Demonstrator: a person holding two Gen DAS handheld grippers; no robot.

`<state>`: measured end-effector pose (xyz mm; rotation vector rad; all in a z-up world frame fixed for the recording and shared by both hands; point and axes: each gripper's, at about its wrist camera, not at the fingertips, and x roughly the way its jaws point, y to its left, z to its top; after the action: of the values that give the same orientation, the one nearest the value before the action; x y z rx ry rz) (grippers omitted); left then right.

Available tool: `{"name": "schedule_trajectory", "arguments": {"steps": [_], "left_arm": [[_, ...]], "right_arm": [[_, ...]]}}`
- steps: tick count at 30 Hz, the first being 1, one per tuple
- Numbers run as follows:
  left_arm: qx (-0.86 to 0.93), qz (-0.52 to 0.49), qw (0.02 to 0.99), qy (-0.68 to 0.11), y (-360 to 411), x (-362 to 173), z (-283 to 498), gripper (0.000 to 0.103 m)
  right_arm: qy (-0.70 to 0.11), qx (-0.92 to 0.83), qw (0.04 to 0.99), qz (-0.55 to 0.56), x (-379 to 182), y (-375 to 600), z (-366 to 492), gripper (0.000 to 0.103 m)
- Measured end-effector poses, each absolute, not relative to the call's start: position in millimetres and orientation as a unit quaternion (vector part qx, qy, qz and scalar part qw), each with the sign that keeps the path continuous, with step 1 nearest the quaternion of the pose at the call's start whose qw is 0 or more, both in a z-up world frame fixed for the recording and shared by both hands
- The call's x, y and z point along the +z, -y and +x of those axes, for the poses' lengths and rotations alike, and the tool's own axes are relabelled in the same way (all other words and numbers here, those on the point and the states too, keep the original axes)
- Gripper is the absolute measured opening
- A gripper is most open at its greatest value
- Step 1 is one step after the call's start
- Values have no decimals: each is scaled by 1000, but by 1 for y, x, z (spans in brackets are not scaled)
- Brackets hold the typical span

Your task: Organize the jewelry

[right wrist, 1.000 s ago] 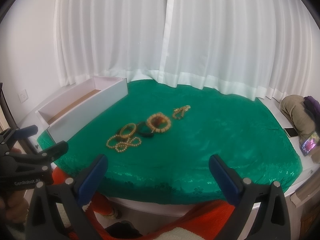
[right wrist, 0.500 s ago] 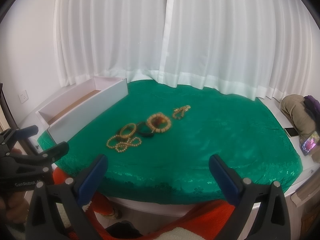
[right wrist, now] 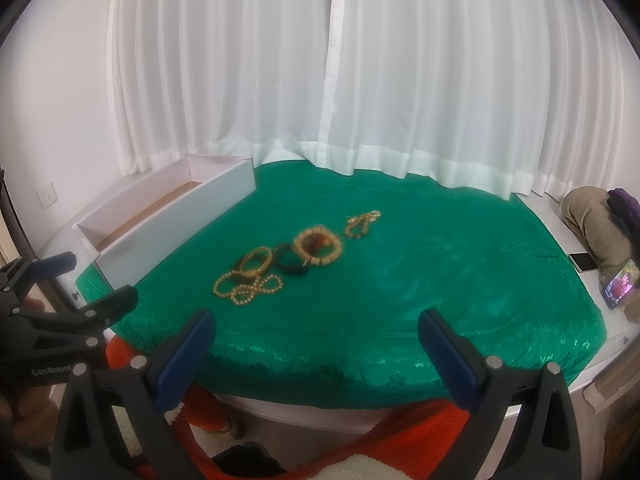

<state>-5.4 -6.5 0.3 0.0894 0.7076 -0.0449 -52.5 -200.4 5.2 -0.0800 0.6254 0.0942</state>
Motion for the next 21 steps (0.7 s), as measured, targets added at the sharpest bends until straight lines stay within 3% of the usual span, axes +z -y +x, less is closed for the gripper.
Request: {"name": "schedule_trajectory", "arguments": {"steps": [21], "left_arm": [[-21,51,935,-349,3,-1,-3,103]], "right_arm": [[-306,47,950,-38,6,202,-53,103]]}}
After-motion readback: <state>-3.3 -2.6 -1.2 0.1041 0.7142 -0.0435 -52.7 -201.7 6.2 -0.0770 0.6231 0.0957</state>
